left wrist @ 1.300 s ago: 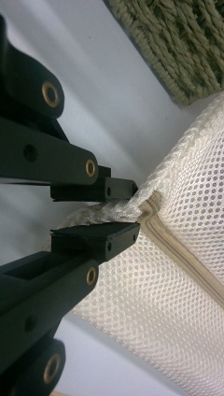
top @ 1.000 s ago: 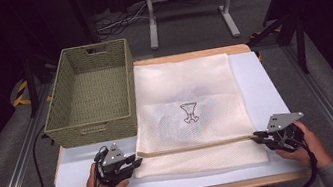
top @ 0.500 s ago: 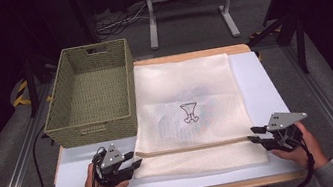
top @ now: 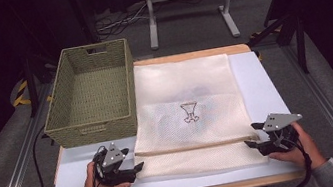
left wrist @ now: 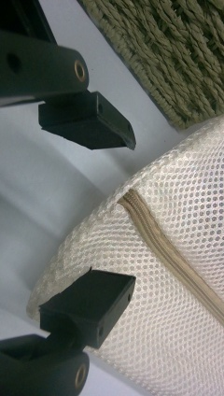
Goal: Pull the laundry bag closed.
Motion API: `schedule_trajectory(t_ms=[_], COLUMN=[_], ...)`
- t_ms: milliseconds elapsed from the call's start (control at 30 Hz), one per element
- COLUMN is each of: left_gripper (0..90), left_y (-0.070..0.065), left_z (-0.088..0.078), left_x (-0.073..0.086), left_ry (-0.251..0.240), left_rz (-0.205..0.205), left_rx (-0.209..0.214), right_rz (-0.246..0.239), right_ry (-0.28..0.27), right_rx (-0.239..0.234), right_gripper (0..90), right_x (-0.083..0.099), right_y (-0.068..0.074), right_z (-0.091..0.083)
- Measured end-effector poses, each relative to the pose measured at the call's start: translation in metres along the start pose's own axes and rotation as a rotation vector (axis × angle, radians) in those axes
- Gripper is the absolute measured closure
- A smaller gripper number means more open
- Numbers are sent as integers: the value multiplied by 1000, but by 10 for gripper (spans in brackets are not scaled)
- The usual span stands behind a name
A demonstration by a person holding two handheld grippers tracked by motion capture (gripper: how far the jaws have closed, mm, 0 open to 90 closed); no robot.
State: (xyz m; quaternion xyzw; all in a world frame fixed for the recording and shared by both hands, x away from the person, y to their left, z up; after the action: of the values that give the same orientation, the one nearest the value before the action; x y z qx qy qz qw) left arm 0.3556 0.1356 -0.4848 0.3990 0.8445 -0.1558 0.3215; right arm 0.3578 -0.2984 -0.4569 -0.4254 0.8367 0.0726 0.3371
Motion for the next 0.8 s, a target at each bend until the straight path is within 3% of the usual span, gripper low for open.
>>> schedule_trajectory(t_ms=[300, 367, 800], left_gripper=[110, 78, 53], left_y=[-1, 0, -3], left_z=[-1, -1, -3], left_x=[2, 2, 3], left_ry=[-14, -10, -17], left_rz=[-18, -5, 23], left_rx=[12, 1, -5], right_rz=[-16, -25, -38], right_ry=[-14, -15, -22], right_rx=[4, 3, 16], right_gripper=[166, 151, 137], right_x=[-1, -2, -3], right_y=[3, 4, 7], right_z=[4, 5, 7])
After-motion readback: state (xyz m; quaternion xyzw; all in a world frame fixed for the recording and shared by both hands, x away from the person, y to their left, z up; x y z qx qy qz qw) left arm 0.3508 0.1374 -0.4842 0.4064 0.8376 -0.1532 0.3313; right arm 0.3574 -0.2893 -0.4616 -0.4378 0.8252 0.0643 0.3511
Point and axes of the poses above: each handheld gripper's, and its own axes: z roughly forward along the jaws, x roughly out of its underside, y roughly to its left, the point moved 6 cm from there along z, roughly forward along the jaws, and after that the axes turned 7 degrees about y, right-handed, at the moved point
